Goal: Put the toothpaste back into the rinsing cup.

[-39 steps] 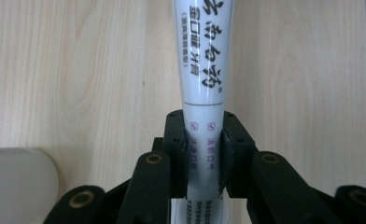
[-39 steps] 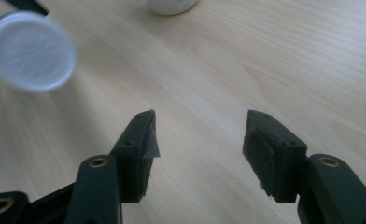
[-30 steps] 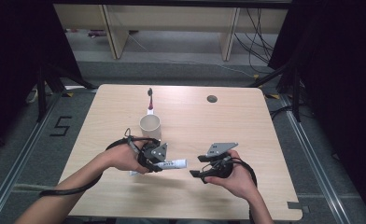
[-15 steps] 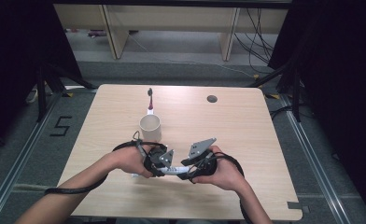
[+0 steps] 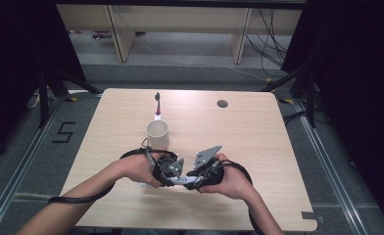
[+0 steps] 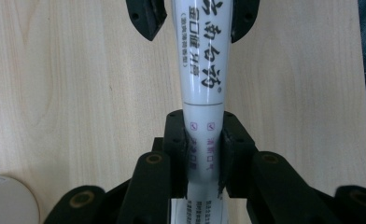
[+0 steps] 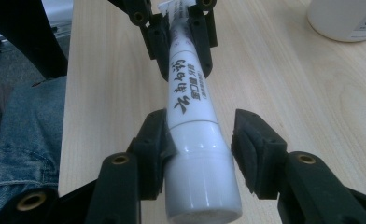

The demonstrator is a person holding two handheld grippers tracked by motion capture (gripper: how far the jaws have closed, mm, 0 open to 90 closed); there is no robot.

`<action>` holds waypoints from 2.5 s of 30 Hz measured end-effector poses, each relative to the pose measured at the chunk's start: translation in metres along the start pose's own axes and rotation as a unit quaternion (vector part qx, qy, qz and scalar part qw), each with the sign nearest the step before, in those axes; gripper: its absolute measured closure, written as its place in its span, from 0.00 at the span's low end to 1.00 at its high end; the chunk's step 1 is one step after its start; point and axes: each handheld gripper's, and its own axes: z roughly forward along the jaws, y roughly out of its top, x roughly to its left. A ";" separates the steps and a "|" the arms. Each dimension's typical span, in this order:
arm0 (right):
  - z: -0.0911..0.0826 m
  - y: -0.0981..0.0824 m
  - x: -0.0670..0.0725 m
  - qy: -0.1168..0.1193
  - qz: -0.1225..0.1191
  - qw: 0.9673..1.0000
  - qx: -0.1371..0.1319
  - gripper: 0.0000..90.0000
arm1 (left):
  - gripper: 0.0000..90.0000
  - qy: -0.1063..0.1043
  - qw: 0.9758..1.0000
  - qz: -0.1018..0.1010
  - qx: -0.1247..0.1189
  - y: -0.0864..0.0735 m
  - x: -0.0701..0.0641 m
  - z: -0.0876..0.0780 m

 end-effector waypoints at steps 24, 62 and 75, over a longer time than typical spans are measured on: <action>0.001 0.000 0.004 0.017 0.013 1.000 0.003 0.69 | 0.83 -0.007 1.000 0.010 -0.007 0.002 0.001 -0.003; 0.004 0.008 0.007 0.001 -0.010 1.000 0.003 0.71 | 0.83 -0.010 1.000 0.009 -0.009 0.007 0.001 -0.005; 0.001 0.009 0.013 0.001 -0.021 1.000 0.008 0.79 | 0.81 -0.015 1.000 0.007 -0.019 0.010 -0.002 -0.006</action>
